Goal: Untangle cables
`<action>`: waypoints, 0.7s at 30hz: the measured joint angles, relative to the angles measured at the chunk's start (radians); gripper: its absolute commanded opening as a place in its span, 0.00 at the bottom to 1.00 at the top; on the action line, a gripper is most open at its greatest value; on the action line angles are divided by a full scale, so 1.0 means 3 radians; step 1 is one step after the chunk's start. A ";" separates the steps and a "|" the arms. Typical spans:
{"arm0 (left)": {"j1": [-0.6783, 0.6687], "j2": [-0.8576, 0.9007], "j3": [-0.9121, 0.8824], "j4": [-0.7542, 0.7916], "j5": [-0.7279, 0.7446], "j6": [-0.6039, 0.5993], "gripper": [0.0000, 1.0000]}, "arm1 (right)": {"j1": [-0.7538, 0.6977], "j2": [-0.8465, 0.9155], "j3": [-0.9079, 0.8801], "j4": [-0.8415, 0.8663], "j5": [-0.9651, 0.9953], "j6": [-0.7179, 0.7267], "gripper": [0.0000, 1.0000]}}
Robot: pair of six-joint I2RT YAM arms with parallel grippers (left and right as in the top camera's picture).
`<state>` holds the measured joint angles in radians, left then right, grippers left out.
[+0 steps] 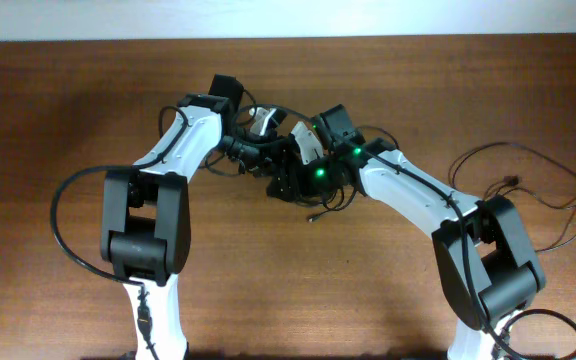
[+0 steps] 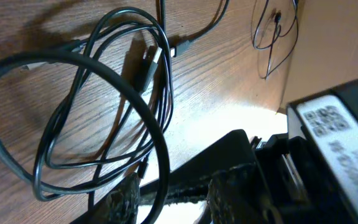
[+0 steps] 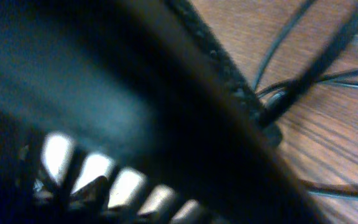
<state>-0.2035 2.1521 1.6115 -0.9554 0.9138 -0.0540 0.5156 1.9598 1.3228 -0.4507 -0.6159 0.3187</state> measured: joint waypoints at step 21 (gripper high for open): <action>-0.0033 0.0000 0.0000 0.0004 0.0594 -0.0252 0.00 | -0.0038 -0.0682 -0.0009 -0.0469 0.0636 -0.0005 0.60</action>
<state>-0.2134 2.1521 1.6115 -0.9543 1.0920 -0.1295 0.5041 1.7554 1.3201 -0.5915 -0.4252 0.3172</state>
